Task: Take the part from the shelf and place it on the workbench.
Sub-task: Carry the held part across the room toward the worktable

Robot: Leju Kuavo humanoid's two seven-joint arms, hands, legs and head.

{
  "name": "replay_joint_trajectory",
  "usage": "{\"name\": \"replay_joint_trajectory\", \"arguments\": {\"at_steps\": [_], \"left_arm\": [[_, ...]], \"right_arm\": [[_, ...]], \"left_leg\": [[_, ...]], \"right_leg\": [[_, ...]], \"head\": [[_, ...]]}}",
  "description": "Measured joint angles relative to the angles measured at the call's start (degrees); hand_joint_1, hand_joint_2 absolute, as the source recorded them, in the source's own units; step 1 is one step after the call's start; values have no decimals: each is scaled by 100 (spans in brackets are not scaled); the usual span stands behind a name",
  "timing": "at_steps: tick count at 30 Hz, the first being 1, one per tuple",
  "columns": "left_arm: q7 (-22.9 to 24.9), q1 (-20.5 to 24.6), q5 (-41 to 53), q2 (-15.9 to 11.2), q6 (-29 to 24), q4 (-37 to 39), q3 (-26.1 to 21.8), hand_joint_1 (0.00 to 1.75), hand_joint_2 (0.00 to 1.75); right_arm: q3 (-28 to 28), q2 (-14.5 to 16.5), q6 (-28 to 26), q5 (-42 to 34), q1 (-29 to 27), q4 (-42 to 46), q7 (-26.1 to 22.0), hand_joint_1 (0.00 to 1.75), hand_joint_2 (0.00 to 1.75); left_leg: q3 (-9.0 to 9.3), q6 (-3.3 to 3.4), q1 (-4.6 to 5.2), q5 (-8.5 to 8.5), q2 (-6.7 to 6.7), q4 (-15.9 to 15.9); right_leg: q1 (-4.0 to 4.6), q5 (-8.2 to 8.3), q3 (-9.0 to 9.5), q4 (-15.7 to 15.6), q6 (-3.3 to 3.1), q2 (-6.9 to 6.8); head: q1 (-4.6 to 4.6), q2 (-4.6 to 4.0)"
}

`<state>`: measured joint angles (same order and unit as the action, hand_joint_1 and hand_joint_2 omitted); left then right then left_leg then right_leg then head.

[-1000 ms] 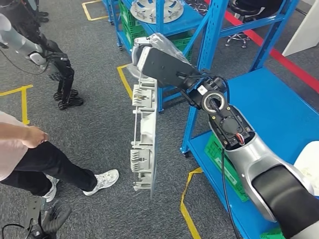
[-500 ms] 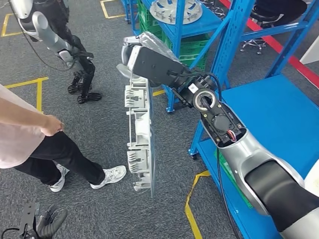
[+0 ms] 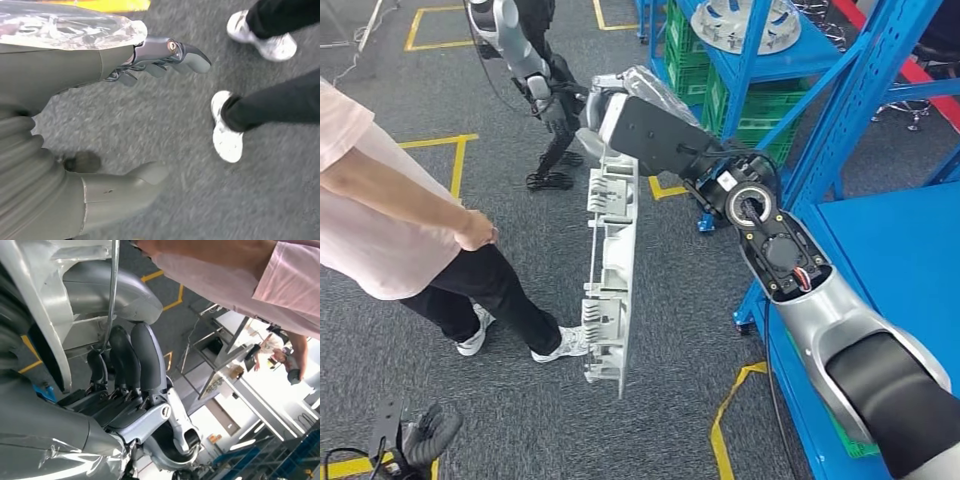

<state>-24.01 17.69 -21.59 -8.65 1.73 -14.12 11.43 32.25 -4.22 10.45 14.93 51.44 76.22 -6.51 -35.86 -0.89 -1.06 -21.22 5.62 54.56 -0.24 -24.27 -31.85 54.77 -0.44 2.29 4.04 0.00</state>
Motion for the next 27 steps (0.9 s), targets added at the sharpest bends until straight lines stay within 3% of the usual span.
{"name": "replay_joint_trajectory", "arguments": {"at_steps": [2, 4, 5, 6, 7, 8, 11, 13, 15, 17, 19, 21, 22, 23, 25, 27], "left_arm": [[1, -9, 1, -8, -1, 0, 0, 0, 175], [1, 7, 1, -16, -3, 0, 0, 0, 175], [1, 8, 0, -16, -4, 0, 0, 0, 175], [1, 2, 0, -13, -5, 0, 0, 0, 175], [1, -7, 0, -10, -7, 0, 0, 0, 175], [1, -14, 0, -11, -7, 0, 0, 0, 175], [1, 1, 0, -19, -7, 0, 0, 0, 175], [1, 15, -1, -16, -8, 0, 0, 0, 175], [1, 11, -1, -16, -9, 0, 0, 0, 175], [1, 9, -1, -22, -9, 0, 0, 0, 175], [1, 18, -2, -26, -9, 0, 0, 0, 175], [1, 21, -2, -25, -9, 0, 0, 0, 175], [1, 19, -2, -22, -8, 0, 0, 0, 175], [1, 16, -1, -19, -8, 0, 0, 0, 175], [1, 16, 0, -12, -8, 0, 0, 0, 175], [1, 21, 0, -2, -8, 0, 0, 0, 175]], "right_arm": [[1, 0, -4, -11, 10, 0, -4, 175, 175], [4, 0, -8, -13, 20, -1, -4, 175, 175], [7, 0, -9, -12, 22, -4, -4, 175, 175], [10, 0, -9, -12, 18, -10, -3, 175, 175], [13, 0, -9, -12, 16, -15, -3, 175, 175], [14, 0, -9, -13, 14, -20, -3, 175, 175], [12, -1, -11, -13, 24, -22, -3, 175, 175], [9, -3, -16, -13, 30, -22, -5, 175, 175], [10, -3, -20, -13, 29, -22, -9, 175, 175], [8, -4, -20, -13, 29, -22, -14, 175, 175], [4, -4, -21, -13, 26, -26, -20, 175, 175], [3, -5, -22, -13, 9, -38, -25, 175, 175], [3, -6, -22, -13, -2, -45, -27, 175, 175], [3, -7, -22, -13, -9, -50, -29, 175, 175], [3, -9, -22, -13, -5, -53, -33, 175, 175], [2, -9, -21, -14, 7, -54, -38, 175, 175]], "left_leg": [[-98, -45, 14, -131, -159, 182], [-423, -81, 19, -481, -392, 863], [-628, -102, 11, -651, -445, 1284], [-781, -121, 1, -747, -472, 1598], [-833, -136, -10, -741, -492, 1703], [-756, -147, -20, -635, -518, 1561], [-114, -145, -30, -172, -759, 392], [67, -77, -5, -102, -826, 53], [63, 11, 11, -98, -713, 49], [73, 79, 7, -88, -629, 40], [79, 128, 9, -84, -553, 36], [81, 149, 28, -85, -456, 37], [83, 152, 38, -85, -399, 39], [86, 152, 45, -86, -337, 40], [99, 149, 47, -87, -221, 42], [85, 120, 42, -79, -123, 43]], "right_leg": [[-22, 50, 49, -99, -46, -106], [-23, 76, 70, -147, -77, -214], [-19, 76, 66, -147, -82, -271], [-16, 75, 62, -146, -83, -326], [-16, 73, 59, -145, -81, -379], [-17, 69, 57, -141, -75, -427], [3, 22, 45, -81, -8, -546], [37, -19, 33, -34, 54, -613], [30, -53, 42, -19, 109, -665], [-7, -219, -38, 186, 164, -537], [-28, -582, -338, 866, 190, -332], [-28, -869, -710, 1653, 186, -262], [-27, -867, -803, 1815, 173, -250], [-23, -747, -788, 1731, 149, -238], [-13, -294, -496, 996, 80, -138], [0, -1, -180, 307, 26, 29]], "head": [[-36, 0], [-114, 0], [-153, 0], [-186, 0], [-217, 0], [-245, 0], [-304, 0], [-289, 0], [-247, 0], [-216, 0], [-162, 0], [-116, 0], [-100, 0], [-85, 0], [-44, 0], [-20, 0]]}}
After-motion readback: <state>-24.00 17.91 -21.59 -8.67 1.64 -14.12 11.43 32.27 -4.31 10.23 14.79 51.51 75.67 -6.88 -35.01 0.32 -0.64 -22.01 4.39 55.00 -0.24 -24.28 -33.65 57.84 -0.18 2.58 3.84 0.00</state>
